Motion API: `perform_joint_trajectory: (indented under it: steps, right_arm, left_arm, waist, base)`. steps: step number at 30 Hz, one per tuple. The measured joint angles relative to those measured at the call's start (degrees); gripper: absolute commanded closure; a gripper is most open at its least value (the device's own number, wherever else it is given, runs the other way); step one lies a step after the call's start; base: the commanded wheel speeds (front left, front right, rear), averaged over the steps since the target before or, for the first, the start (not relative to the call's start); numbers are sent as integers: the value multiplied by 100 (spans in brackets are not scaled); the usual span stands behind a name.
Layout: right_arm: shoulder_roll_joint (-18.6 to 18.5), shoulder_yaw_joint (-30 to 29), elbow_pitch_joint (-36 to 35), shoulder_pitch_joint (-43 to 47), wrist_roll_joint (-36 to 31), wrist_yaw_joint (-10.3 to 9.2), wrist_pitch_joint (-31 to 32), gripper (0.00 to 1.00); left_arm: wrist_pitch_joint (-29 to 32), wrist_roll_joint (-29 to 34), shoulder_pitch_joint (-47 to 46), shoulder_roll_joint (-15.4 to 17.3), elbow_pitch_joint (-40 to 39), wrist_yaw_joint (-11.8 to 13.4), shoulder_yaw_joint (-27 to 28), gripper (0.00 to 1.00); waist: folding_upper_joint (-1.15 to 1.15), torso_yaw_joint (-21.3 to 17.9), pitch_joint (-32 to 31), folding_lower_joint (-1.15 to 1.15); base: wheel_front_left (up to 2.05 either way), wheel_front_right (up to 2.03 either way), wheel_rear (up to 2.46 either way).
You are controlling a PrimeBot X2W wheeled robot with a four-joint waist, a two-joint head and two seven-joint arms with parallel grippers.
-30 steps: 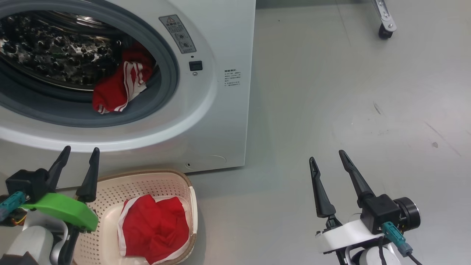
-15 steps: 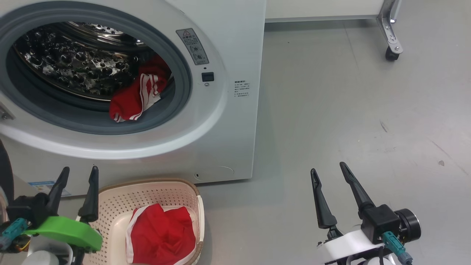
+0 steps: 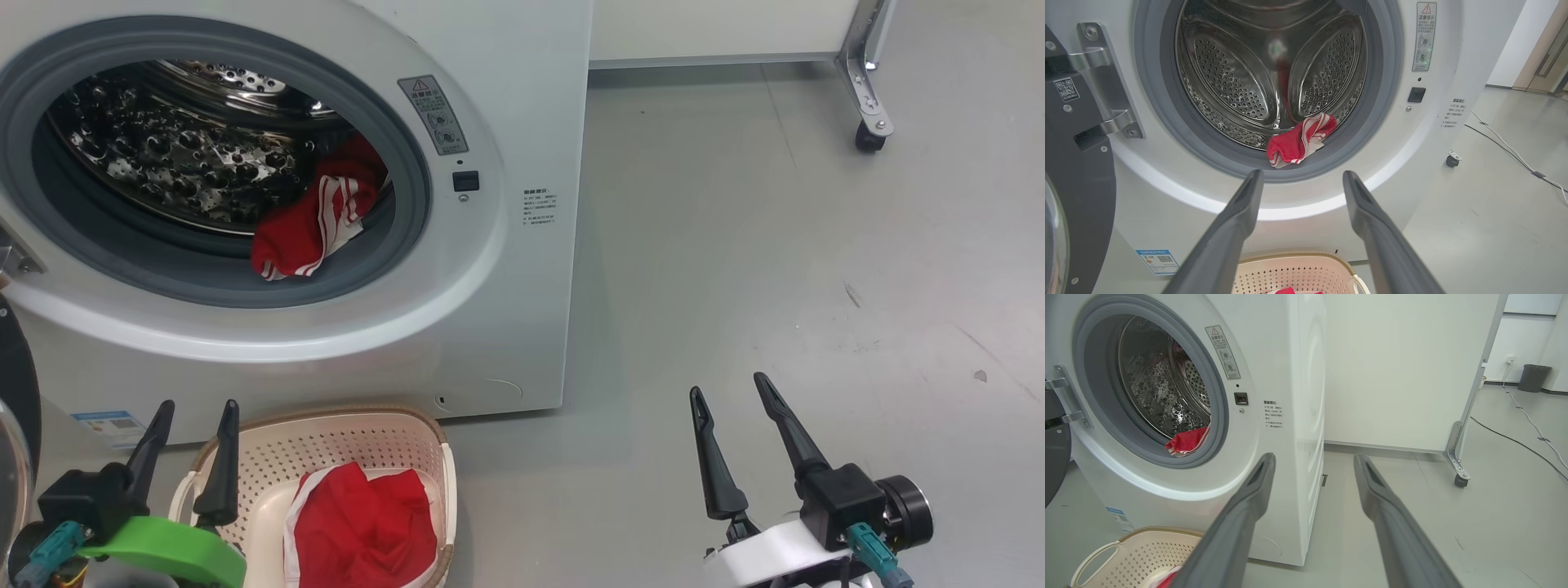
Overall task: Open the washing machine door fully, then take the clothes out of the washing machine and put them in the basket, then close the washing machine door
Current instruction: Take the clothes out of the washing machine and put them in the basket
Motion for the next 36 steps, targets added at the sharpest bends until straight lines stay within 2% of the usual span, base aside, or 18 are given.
perform_joint_trajectory:
  steps: [36]
  right_arm:
    - [0, 48, 80, 6, 19, 0, 0, 0]
  left_arm:
    - [0, 372, 365, -219, -336, 34, 210, 0]
  waist:
    - [0, -7, -25, 0]
  base:
    - [0, 0, 0]
